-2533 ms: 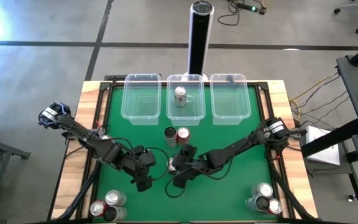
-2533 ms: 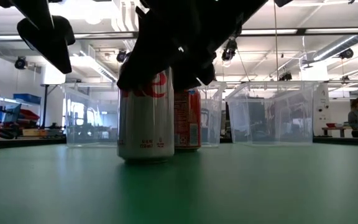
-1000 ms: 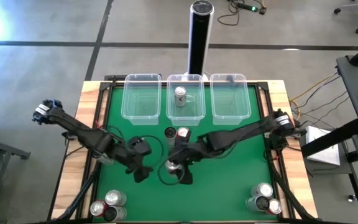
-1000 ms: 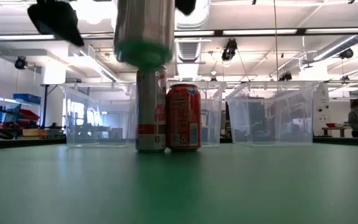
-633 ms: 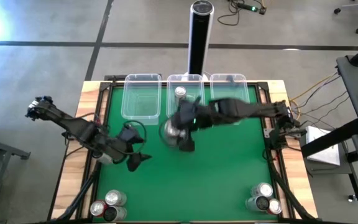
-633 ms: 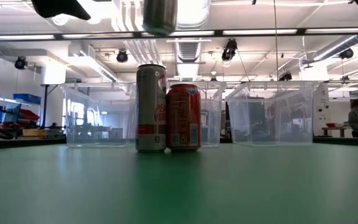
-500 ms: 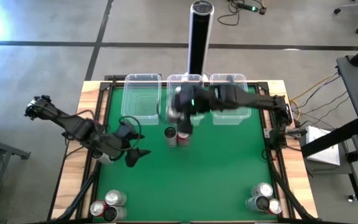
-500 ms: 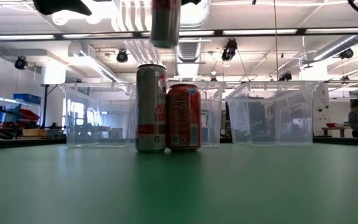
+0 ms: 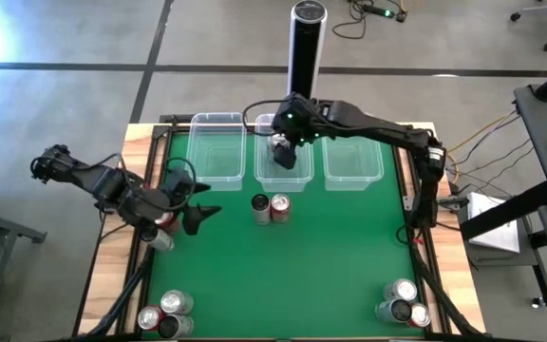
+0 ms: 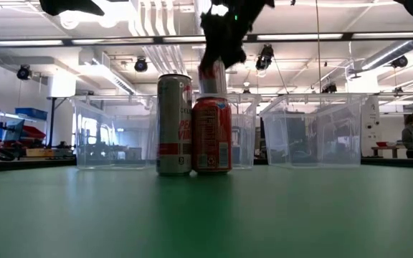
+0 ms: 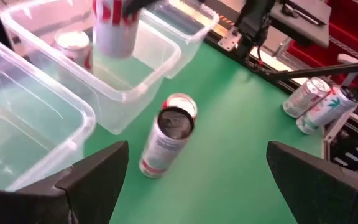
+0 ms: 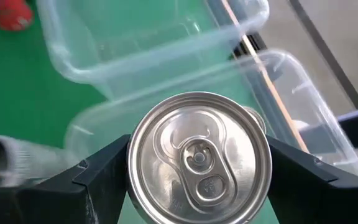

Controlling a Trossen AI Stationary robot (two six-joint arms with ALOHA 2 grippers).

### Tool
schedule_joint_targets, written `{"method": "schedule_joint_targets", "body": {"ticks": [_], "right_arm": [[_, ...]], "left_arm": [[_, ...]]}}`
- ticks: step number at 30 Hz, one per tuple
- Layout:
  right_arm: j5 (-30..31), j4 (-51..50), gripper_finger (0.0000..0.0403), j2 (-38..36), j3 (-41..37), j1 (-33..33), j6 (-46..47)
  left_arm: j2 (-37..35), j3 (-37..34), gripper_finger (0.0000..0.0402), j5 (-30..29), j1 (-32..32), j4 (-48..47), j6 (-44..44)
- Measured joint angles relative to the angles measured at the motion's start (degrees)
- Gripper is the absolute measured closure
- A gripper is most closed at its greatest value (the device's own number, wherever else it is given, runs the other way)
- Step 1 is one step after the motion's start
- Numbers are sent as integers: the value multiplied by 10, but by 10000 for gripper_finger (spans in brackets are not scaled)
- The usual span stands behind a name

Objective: Sort soda cans
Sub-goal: Put the top left silver soda can into the top middle transparent bin

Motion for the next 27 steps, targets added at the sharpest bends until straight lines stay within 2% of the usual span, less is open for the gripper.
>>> {"method": "schedule_joint_targets", "body": {"ticks": [5,9,17,21,27], "right_arm": [[-24,74,110,0,-91,-4,31],[-29,141,110,-1,-141,-5,45],[-29,200,110,-1,-196,-19,47],[-66,228,110,-1,-215,-28,42],[-69,249,110,-1,-242,-29,39]], "left_arm": [[-18,9,35,46,30,4,62],[-27,9,35,61,49,4,103],[-41,9,35,61,75,4,128],[-46,9,35,63,75,4,128],[-48,9,35,67,75,4,128]]}}
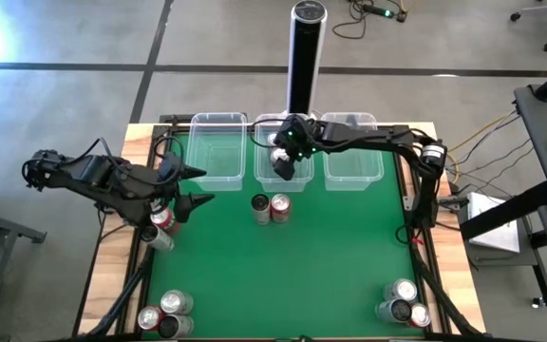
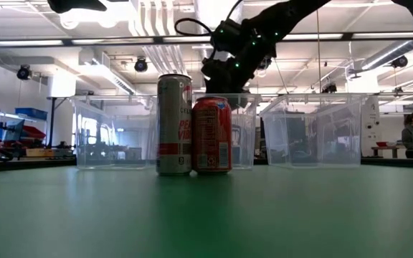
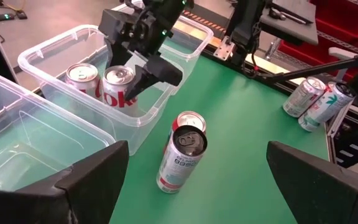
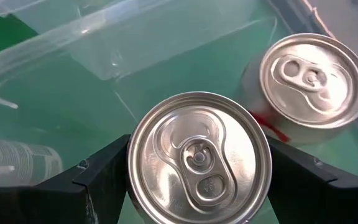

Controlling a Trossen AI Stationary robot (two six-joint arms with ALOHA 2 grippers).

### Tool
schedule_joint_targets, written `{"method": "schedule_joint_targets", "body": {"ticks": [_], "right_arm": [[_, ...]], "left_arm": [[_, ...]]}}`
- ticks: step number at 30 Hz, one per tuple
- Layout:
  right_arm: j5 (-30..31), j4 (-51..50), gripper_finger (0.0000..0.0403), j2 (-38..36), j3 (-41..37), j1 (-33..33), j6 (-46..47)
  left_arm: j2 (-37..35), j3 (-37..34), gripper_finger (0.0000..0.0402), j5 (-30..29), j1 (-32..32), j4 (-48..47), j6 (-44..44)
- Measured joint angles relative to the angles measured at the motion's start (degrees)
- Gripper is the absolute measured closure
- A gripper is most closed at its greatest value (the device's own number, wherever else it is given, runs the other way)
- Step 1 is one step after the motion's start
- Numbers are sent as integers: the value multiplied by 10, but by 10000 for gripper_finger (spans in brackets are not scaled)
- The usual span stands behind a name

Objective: Sort soda cans
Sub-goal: Put the top left silver soda can into the top middle transparent bin, then put the top middle white soda can into the top right transparent bin

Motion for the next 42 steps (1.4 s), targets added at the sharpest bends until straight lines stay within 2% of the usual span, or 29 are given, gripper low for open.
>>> {"method": "schedule_joint_targets", "body": {"ticks": [17,23,27,31,36,42], "right_arm": [[-12,35,107,18,-16,-2,-24],[-12,43,46,21,-15,-2,-26],[-10,38,29,22,-12,-2,-26],[-8,24,26,17,11,0,-29],[-6,-28,25,-13,78,11,-48],[-6,-81,24,-57,137,67,-49]], "left_arm": [[1,0,35,6,0,-3,-14],[1,0,35,6,0,-3,-17],[2,0,35,6,0,-3,-12],[2,0,35,6,0,-3,-8],[2,0,35,6,0,-3,-7],[0,0,35,5,0,2,-9]]}}
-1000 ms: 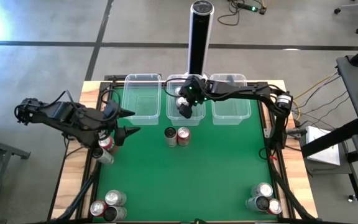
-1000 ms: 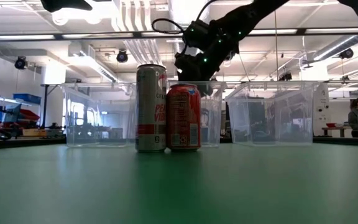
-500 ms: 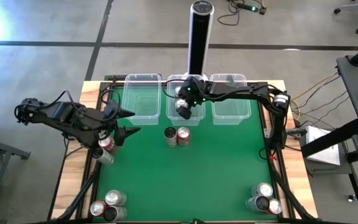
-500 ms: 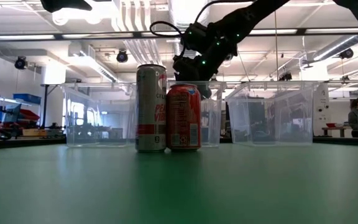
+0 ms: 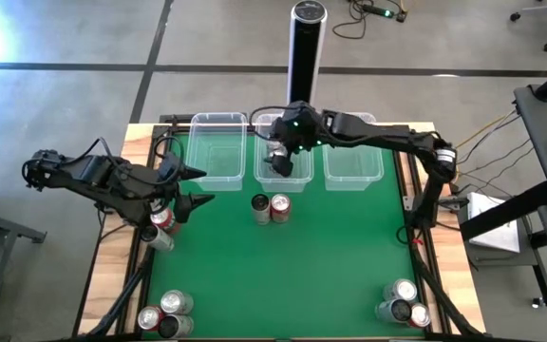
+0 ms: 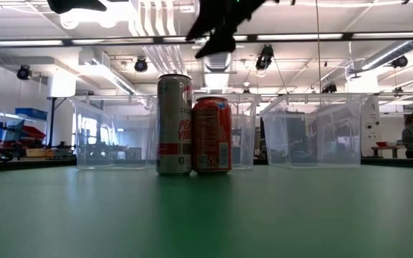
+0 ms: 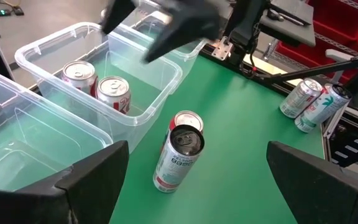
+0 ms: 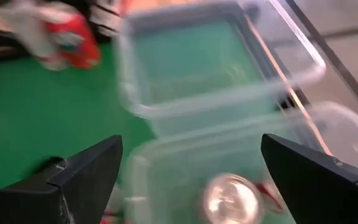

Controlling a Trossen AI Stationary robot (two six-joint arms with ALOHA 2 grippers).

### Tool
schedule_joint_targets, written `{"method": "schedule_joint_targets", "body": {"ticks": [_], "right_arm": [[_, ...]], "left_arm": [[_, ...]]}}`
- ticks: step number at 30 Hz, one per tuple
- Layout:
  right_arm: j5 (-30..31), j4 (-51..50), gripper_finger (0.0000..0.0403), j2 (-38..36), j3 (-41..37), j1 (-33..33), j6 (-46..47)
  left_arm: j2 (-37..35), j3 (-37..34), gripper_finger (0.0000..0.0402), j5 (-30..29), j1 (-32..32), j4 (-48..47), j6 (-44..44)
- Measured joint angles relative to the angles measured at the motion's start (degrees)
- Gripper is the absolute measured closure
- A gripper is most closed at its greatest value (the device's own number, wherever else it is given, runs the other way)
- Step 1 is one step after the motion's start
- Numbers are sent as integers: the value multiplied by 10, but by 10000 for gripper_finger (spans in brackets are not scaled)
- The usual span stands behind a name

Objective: Sort soda cans
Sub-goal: Put the top middle white soda can into the top right transparent bin

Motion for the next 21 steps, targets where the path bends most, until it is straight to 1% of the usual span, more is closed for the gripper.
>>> {"method": "schedule_joint_targets", "body": {"ticks": [6,11,17,21], "right_arm": [[14,-9,24,-7,-5,84,28],[72,14,24,2,-19,146,34],[98,29,23,10,-20,175,73],[126,30,23,10,-23,187,78]], "left_arm": [[-1,0,35,3,0,1,0],[-10,0,35,3,0,3,-16],[-16,0,35,4,0,6,-19],[-20,0,35,4,0,6,-14]]}}
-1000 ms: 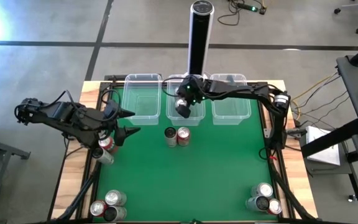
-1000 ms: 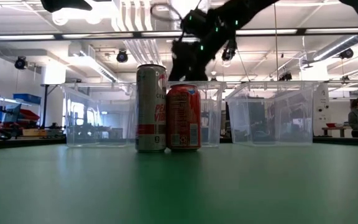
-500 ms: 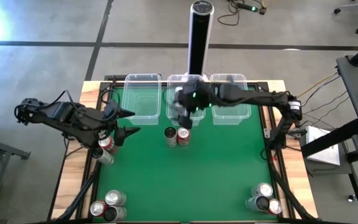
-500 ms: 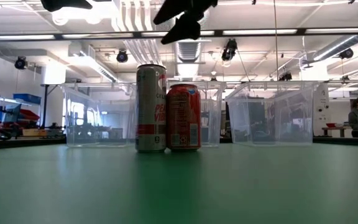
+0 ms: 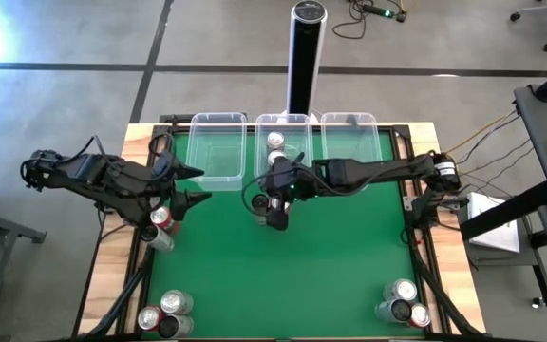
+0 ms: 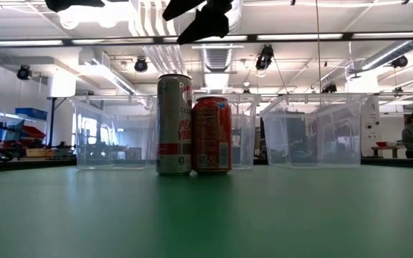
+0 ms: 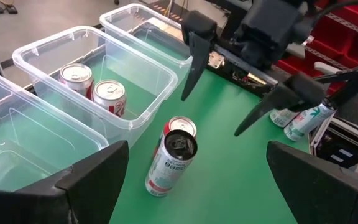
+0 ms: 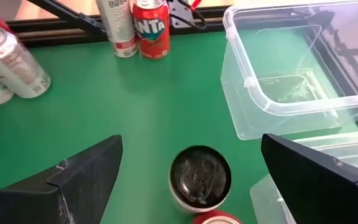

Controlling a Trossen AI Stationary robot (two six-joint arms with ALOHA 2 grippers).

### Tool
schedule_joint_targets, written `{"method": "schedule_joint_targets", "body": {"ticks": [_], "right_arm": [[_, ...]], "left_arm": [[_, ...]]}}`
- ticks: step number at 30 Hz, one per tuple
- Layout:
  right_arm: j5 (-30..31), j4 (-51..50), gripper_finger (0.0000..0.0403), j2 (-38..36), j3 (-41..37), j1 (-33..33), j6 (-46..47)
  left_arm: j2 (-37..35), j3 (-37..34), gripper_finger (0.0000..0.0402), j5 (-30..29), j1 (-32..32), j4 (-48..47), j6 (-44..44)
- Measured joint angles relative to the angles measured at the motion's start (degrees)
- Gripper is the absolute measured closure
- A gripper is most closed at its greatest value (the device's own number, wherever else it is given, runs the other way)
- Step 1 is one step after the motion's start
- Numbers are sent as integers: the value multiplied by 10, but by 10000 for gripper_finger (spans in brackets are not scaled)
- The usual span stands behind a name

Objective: Sort soda cans
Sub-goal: Put the top middle white soda can into the top right transparent bin

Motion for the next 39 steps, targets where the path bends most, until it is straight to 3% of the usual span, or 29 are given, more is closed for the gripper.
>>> {"method": "schedule_joint_targets", "body": {"ticks": [12,39], "right_arm": [[2,86,23,37,-10,19,-8],[31,77,23,67,-50,-10,-13]], "left_arm": [[-4,0,35,0,0,-1,-1],[0,0,35,-3,0,-11,2]]}}
